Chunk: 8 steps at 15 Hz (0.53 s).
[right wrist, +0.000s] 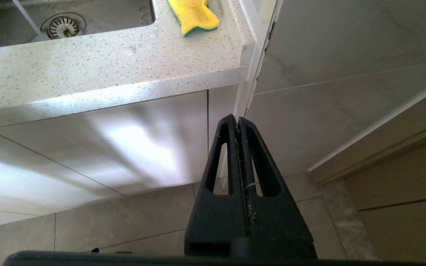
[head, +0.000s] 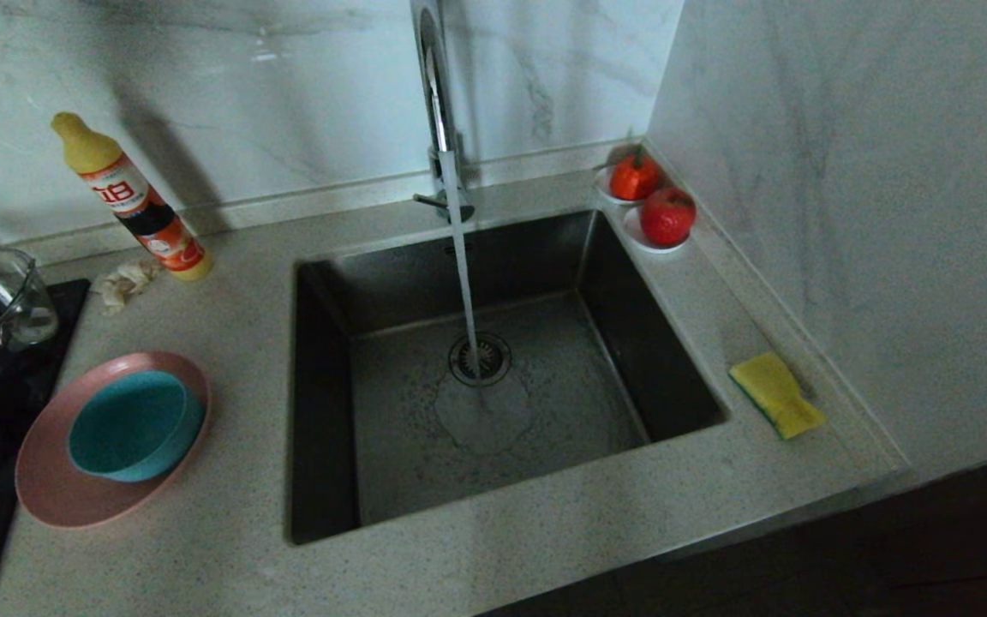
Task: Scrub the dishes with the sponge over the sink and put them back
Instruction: Place the chopsticks on the glass basin
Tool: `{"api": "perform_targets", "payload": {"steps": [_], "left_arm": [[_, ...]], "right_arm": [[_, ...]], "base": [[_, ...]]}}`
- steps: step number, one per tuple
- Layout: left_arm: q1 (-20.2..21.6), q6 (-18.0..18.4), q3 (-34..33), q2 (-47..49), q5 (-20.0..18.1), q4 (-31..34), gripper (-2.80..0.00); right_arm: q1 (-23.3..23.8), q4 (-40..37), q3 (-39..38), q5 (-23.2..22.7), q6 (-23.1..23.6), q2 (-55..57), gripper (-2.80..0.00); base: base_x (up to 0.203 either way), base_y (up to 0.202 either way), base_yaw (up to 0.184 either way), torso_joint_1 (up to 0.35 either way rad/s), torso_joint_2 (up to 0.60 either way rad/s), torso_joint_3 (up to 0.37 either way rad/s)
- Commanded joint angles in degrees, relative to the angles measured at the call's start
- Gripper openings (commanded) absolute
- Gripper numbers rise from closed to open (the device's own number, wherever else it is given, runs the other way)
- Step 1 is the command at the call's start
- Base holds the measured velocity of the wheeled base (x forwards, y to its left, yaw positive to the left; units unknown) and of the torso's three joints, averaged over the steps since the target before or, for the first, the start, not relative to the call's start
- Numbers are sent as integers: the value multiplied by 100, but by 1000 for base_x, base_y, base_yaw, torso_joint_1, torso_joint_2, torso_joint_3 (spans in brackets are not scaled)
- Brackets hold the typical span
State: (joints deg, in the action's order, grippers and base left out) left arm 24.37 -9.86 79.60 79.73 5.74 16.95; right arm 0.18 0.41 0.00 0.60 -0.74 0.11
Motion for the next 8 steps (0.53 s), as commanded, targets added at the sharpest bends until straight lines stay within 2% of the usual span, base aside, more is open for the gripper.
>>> {"api": "perform_targets", "payload": {"steps": [1, 4, 8], "left_arm": [[700, 214, -34, 672, -89, -1125, -280], [1078, 633, -44, 1283, -87, -2251, -280], [1231, 796, 73, 2059, -61, -2925, -280]], "right_arm": [[-1, 2, 0, 2, 4, -2, -280], [-1, 2, 0, 2, 2, -2, -280], [-1, 2, 0, 2, -5, -2, -280]], "base": [[0, 0, 0, 0, 0, 0], [0, 0, 0, 0, 0, 0], [0, 0, 0, 0, 0, 0]]}}
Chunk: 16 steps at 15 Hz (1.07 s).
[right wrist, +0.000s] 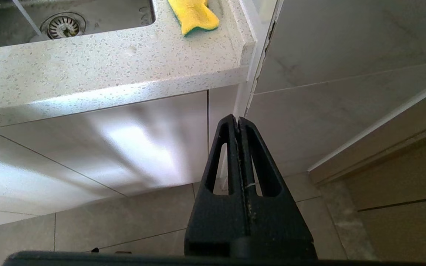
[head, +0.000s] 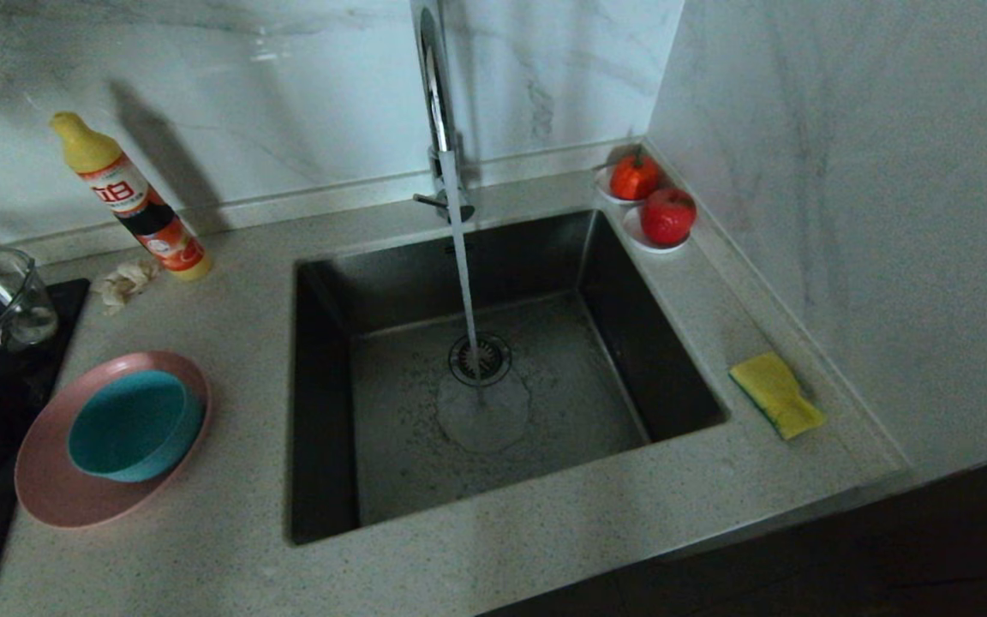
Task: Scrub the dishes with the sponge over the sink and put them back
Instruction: Place the chopsticks on the glass basin
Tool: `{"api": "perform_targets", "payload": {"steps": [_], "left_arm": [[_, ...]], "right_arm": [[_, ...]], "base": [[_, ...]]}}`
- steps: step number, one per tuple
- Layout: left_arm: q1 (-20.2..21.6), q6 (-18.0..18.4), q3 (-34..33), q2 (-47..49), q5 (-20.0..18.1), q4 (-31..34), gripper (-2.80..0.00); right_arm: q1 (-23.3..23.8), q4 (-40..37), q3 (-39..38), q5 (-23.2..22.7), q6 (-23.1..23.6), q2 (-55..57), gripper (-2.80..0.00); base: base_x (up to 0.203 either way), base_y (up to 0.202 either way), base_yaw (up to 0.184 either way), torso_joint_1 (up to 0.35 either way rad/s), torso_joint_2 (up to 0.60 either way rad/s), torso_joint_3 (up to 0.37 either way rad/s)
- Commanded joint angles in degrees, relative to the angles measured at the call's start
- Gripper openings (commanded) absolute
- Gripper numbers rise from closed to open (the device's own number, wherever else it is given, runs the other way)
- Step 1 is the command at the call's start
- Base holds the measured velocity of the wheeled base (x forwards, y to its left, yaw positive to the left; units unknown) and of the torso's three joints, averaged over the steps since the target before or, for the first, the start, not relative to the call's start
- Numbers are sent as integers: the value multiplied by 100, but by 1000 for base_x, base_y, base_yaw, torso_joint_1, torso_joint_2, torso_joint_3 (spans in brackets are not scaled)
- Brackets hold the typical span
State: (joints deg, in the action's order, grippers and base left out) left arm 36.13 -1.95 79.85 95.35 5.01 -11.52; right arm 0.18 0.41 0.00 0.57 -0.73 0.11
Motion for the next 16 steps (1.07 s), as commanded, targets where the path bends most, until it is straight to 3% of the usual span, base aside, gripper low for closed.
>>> {"api": "perform_targets", "payload": {"steps": [1, 6, 16], "left_arm": [[63, 6, 90, 702, 41, -114, -280], [62, 27, 436, 1574, 328, -907, -280], [-192, -219, 828, 2189, 446, -919, -280]], "right_arm": [[-1, 2, 0, -5, 3, -2, -280], [-1, 2, 0, 4, -6, -2, -280], [0, 2, 0, 4, -5, -2, -280]], "base": [[0, 0, 0, 0, 0, 0], [0, 0, 0, 0, 0, 0], [0, 0, 0, 0, 0, 0]]}}
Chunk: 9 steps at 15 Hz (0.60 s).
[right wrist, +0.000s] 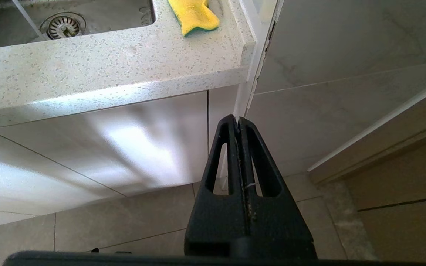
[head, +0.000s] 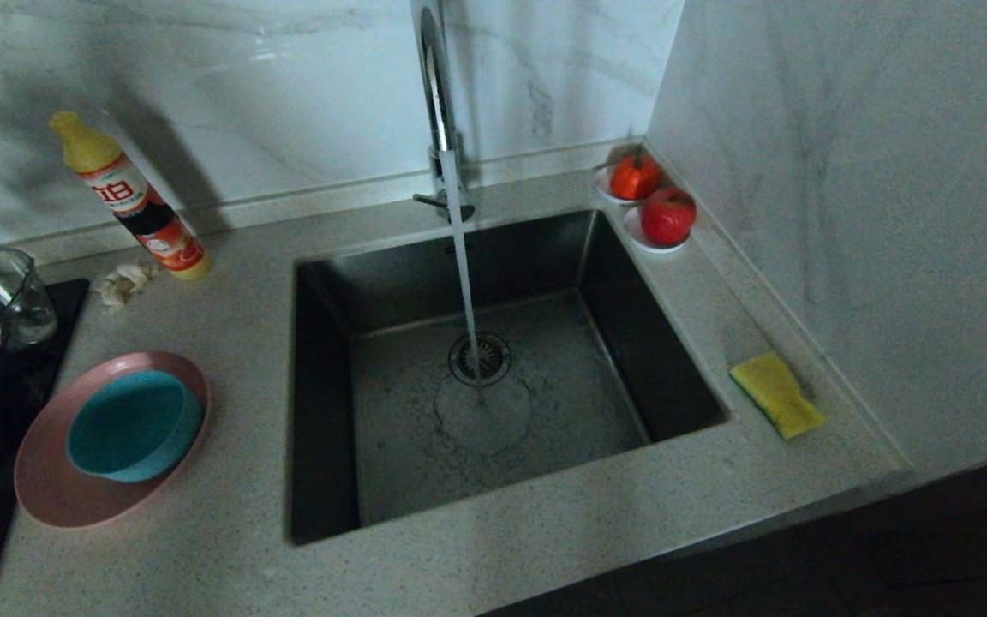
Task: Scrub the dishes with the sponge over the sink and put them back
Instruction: Place the chopsticks on the glass basin
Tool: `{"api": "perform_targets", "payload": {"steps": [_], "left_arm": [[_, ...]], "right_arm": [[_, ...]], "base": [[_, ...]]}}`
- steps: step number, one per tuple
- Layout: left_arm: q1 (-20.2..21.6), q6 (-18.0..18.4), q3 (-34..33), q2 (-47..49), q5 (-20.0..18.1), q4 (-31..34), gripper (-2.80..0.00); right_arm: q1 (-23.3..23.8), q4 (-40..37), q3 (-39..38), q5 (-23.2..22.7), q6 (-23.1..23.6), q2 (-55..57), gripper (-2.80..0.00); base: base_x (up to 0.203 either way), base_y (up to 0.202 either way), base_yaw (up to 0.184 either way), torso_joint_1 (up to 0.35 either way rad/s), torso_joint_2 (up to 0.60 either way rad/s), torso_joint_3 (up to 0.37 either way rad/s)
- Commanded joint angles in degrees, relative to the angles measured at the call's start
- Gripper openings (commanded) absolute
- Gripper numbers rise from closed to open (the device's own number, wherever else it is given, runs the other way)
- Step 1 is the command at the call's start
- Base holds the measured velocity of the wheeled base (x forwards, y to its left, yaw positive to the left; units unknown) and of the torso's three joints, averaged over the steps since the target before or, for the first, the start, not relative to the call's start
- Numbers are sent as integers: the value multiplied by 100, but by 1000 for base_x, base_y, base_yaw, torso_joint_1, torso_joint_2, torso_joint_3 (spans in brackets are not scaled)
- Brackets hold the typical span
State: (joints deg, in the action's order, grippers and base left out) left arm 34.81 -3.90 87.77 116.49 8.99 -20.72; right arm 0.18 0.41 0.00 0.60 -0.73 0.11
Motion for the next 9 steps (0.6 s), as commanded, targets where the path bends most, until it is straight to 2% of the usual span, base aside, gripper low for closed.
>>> {"api": "perform_targets", "payload": {"steps": [1, 9], "left_arm": [[-114, -40, 38, 99, 107, 1, -280], [-299, -93, 135, 172, 339, 33, -280]], "right_arm": [[4, 2, 0, 2, 0, -2, -280], [-1, 2, 0, 2, 3, -2, -280]], "base": [[0, 0, 0, 0, 0, 0], [0, 0, 0, 0, 0, 0]]}}
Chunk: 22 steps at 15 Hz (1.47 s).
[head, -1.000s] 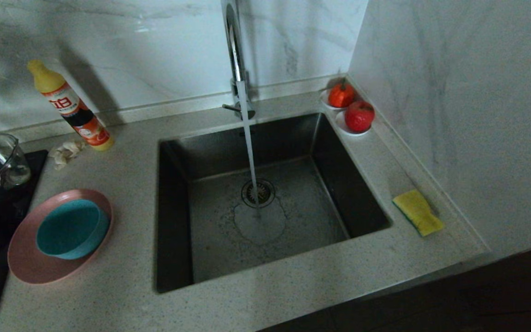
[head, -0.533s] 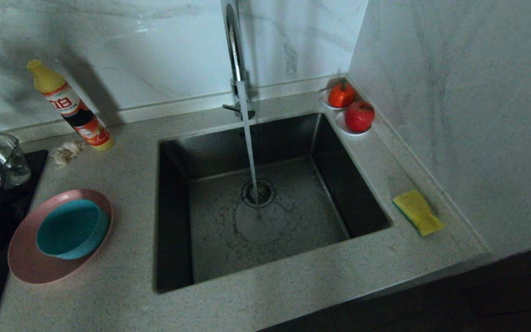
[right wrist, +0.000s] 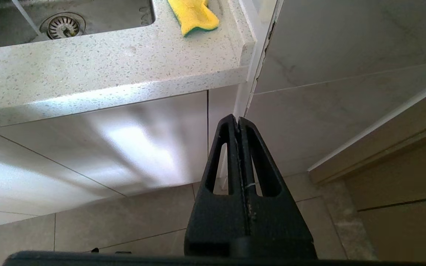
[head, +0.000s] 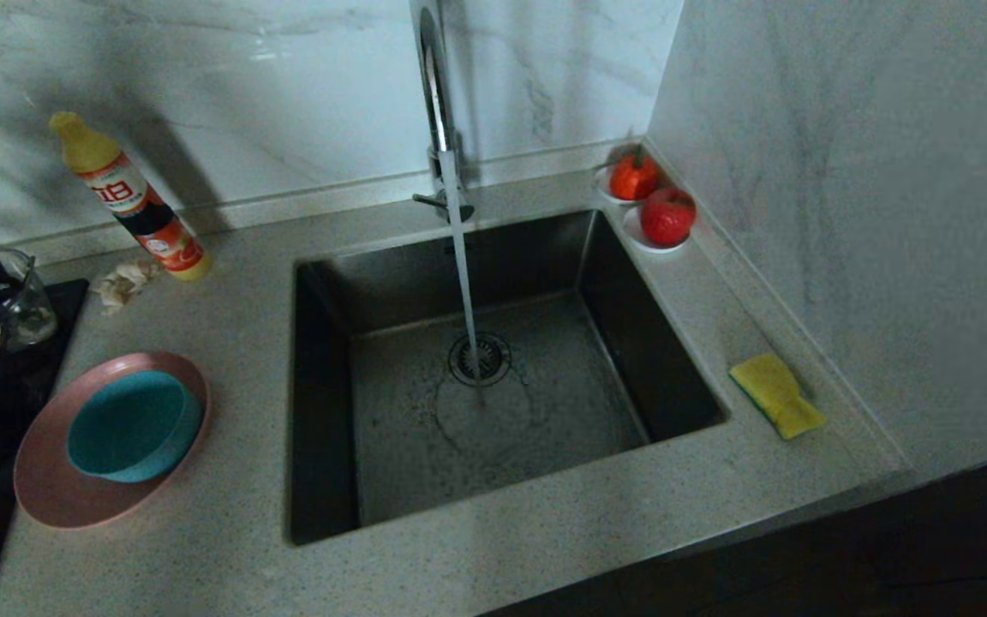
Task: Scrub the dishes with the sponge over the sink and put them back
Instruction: Place the chopsticks on the glass basin, then pick up a bowl and the sponge
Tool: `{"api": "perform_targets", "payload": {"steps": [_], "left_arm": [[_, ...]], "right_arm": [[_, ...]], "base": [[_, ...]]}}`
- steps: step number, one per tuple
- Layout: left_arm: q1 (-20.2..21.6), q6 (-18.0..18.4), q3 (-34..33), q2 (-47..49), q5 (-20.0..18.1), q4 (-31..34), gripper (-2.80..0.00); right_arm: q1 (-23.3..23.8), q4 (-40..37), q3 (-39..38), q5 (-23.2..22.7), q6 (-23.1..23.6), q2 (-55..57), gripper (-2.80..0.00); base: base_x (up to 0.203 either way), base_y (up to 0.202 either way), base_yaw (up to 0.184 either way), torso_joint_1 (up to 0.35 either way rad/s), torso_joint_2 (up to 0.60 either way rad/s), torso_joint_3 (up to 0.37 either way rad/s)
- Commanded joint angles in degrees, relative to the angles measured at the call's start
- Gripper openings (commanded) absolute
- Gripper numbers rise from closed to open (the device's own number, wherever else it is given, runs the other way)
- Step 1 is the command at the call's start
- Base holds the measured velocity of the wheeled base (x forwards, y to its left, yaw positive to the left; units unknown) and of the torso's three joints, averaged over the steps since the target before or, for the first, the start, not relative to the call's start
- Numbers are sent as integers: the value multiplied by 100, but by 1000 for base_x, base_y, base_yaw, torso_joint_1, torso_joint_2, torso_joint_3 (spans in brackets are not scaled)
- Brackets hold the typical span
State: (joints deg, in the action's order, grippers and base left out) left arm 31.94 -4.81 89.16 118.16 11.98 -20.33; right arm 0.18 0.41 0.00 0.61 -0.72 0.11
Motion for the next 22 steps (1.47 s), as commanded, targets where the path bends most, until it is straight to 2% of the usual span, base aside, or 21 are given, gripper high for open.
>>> {"api": "perform_targets", "payload": {"steps": [1, 4, 5, 9, 11, 18, 20, 22], "left_arm": [[-12, -7, -44, -4, 41, -1, -280], [-12, -11, -93, -21, 58, 38, -280], [-12, -11, -127, -13, 76, 38, 0], [-12, -20, -92, -54, 67, 12, 0], [-7, -168, -57, -182, 68, 3, 0], [41, -242, 486, -1251, 48, 84, 0], [44, -248, 485, -1655, -19, 482, 0], [41, -290, 462, -2189, -261, 1189, 0]], "right_arm": [[-1, 2, 0, -2, 1, -2, -280], [-1, 2, 0, 1, -6, -2, -280], [8, 2, 0, 1, -6, -2, -280], [-1, 2, 0, 1, 1, -2, -280], [-1, 2, 0, 1, 1, -2, -280], [4, 2, 0, -4, 1, -2, -280], [-1, 2, 0, 1, 1, -2, -280], [3, 2, 0, -3, -2, -2, -280]], "base": [[0, 0, 0, 0, 0, 0], [0, 0, 0, 0, 0, 0], [0, 0, 0, 0, 0, 0], [0, 0, 0, 0, 0, 0], [0, 0, 0, 0, 0, 0], [0, 0, 0, 0, 0, 0], [0, 0, 0, 0, 0, 0], [0, 0, 0, 0, 0, 0]]}}
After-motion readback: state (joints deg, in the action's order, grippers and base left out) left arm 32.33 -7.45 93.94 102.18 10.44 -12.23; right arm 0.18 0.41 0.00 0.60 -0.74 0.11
